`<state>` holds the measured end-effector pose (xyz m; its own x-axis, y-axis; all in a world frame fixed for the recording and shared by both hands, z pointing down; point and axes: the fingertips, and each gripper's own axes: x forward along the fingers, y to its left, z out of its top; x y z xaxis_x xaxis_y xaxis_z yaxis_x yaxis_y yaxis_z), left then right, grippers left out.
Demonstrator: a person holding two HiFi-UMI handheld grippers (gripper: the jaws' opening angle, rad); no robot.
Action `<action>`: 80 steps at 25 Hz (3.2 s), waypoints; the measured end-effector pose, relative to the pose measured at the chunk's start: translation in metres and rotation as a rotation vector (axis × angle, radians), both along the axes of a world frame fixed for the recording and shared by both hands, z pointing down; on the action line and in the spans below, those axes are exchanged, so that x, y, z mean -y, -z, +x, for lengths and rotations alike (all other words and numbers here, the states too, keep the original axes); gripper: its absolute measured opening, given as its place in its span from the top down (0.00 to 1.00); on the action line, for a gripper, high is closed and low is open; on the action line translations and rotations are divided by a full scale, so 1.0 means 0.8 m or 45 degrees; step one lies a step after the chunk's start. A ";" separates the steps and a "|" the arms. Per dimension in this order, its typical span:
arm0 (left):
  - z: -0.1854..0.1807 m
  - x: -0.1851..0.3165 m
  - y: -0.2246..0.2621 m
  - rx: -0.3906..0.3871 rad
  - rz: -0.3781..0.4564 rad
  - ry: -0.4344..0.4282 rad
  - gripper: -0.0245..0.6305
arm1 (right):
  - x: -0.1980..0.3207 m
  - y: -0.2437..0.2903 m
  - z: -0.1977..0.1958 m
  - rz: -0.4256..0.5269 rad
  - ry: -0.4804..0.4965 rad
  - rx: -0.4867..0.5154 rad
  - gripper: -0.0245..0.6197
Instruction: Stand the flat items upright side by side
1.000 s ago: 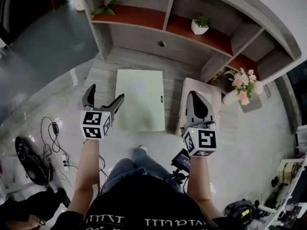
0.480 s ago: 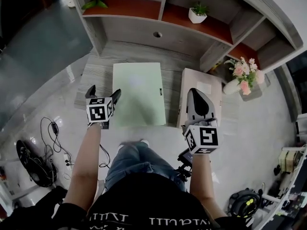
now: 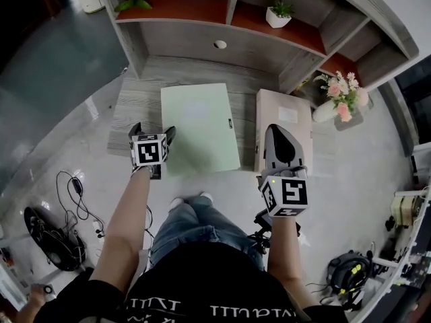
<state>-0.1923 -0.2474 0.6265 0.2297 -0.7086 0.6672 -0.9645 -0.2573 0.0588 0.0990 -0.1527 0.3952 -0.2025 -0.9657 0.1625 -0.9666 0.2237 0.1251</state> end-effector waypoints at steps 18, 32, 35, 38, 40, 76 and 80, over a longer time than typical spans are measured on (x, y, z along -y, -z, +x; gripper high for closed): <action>-0.039 -0.074 -0.008 -0.145 -0.124 0.099 0.17 | -0.019 0.009 -0.070 -0.015 0.025 0.004 0.94; -0.050 -0.144 -0.036 -0.543 -0.276 0.168 0.17 | -0.027 0.003 -0.099 -0.024 0.081 0.006 0.94; -0.040 -0.156 -0.051 -0.788 -0.371 0.217 0.17 | -0.031 0.001 -0.106 -0.031 0.084 0.002 0.94; -0.022 -0.165 -0.061 -1.077 -0.461 0.280 0.17 | -0.037 -0.006 -0.112 -0.050 0.092 -0.003 0.94; -0.011 -0.162 -0.064 -1.221 -0.470 0.312 0.17 | -0.041 -0.011 -0.114 -0.065 0.093 -0.008 0.94; -0.040 -0.090 0.023 -0.861 -0.679 0.115 0.42 | -0.021 0.023 -0.130 0.005 0.186 -0.047 0.94; -0.038 -0.057 0.050 -0.670 -0.657 -0.003 0.42 | -0.019 0.027 -0.122 0.016 0.167 -0.041 0.94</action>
<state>-0.2226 -0.2016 0.5863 0.6122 -0.3334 0.7170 -0.7751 -0.0736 0.6276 0.0010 -0.1378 0.3735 -0.3224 -0.9332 0.1589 -0.9245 0.3464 0.1589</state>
